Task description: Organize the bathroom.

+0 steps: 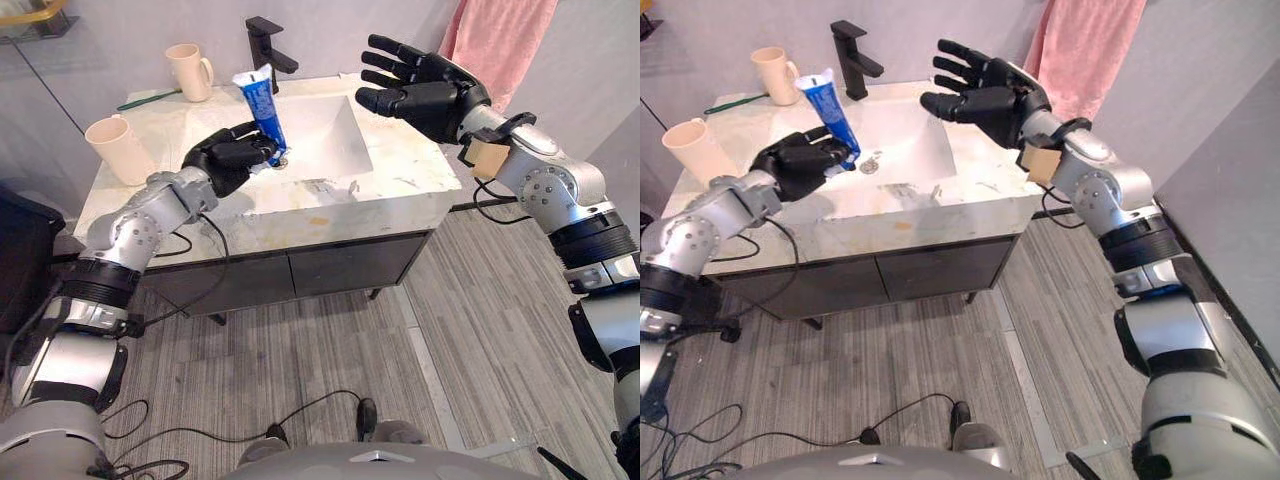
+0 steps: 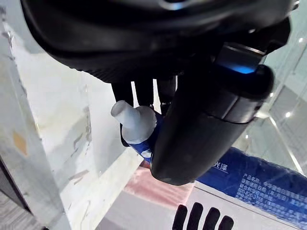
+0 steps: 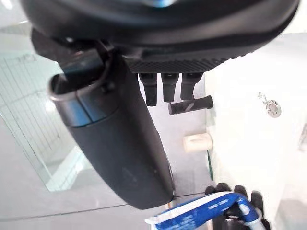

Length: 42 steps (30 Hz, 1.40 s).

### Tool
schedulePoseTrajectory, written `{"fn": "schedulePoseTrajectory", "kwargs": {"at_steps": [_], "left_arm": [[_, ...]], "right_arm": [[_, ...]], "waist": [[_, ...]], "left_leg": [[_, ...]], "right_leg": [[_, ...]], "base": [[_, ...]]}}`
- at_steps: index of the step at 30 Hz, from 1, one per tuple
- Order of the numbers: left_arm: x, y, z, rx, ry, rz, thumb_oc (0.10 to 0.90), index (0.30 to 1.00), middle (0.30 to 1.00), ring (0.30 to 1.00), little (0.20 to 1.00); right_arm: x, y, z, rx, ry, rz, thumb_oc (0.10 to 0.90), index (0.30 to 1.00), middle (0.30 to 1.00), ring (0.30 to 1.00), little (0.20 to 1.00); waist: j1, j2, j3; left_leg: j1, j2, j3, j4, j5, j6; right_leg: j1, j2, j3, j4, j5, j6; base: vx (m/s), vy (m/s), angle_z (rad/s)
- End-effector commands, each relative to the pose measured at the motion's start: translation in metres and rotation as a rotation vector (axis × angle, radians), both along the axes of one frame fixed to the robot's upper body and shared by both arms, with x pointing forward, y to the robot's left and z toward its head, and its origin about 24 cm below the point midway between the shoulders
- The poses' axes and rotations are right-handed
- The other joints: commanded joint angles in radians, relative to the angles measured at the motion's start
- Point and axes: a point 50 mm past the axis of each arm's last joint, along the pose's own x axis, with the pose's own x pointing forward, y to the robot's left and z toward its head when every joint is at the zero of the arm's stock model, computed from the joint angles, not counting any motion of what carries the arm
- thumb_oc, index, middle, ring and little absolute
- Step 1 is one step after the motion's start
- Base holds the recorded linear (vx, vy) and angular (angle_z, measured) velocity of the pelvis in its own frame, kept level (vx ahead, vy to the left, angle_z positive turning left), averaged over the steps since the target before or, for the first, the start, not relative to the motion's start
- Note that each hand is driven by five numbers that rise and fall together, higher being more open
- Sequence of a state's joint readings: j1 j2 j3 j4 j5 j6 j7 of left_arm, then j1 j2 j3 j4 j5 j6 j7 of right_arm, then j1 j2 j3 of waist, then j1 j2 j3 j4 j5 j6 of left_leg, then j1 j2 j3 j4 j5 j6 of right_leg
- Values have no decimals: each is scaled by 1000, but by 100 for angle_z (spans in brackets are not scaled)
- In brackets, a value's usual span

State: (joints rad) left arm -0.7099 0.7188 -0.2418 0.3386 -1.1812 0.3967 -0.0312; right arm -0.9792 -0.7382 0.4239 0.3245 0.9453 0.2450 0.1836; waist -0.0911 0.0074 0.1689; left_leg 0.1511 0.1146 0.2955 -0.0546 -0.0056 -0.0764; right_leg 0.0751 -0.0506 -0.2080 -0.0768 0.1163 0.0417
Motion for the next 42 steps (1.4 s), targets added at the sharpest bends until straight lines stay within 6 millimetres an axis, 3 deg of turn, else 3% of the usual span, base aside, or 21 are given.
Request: {"fn": "schedulePoseTrajectory", "kwargs": {"at_steps": [1,5,11,20,42], "left_arm": [[3,-10,82,-91,-308,-26,400,300,300,300,300],[-2,3,75,-97,-311,22,400,300,300,300,300],[-5,15,64,-103,-307,48,400,300,300,300,300],[-7,11,56,-86,-294,34,400,300,300,300,300],[-8,-8,43,-52,-210,-31,400,300,300,300,300]], "right_arm": [[-17,23,67,-113,-447,8,800,900,900,900,900],[-27,51,69,-219,-527,48,800,900,900,900,900],[-31,78,62,-238,-529,95,800,900,900,900,900],[-36,105,55,-225,-508,138,800,900,900,900,900],[-38,122,60,-213,-542,153,800,900,900,900,900]], "waist": [[11,-2,-136],[13,8,-135],[31,19,-136],[54,26,-134],[74,24,-132]], "left_leg": [[-27,48,18,104,-5,1],[-28,49,17,111,5,3],[-28,51,9,117,5,2],[-28,50,-6,119,1,0],[-24,40,-21,118,-15,7]], "right_leg": [[-23,-17,39,16,-133,60],[-26,-15,61,11,-127,53],[-20,-18,65,11,-131,49],[-14,-27,41,19,-138,47],[-7,-40,18,18,-133,50]], "base": [[12,-19,-8],[6,-5,-7],[10,-1,-3],[2,2,2],[3,0,2]]}}
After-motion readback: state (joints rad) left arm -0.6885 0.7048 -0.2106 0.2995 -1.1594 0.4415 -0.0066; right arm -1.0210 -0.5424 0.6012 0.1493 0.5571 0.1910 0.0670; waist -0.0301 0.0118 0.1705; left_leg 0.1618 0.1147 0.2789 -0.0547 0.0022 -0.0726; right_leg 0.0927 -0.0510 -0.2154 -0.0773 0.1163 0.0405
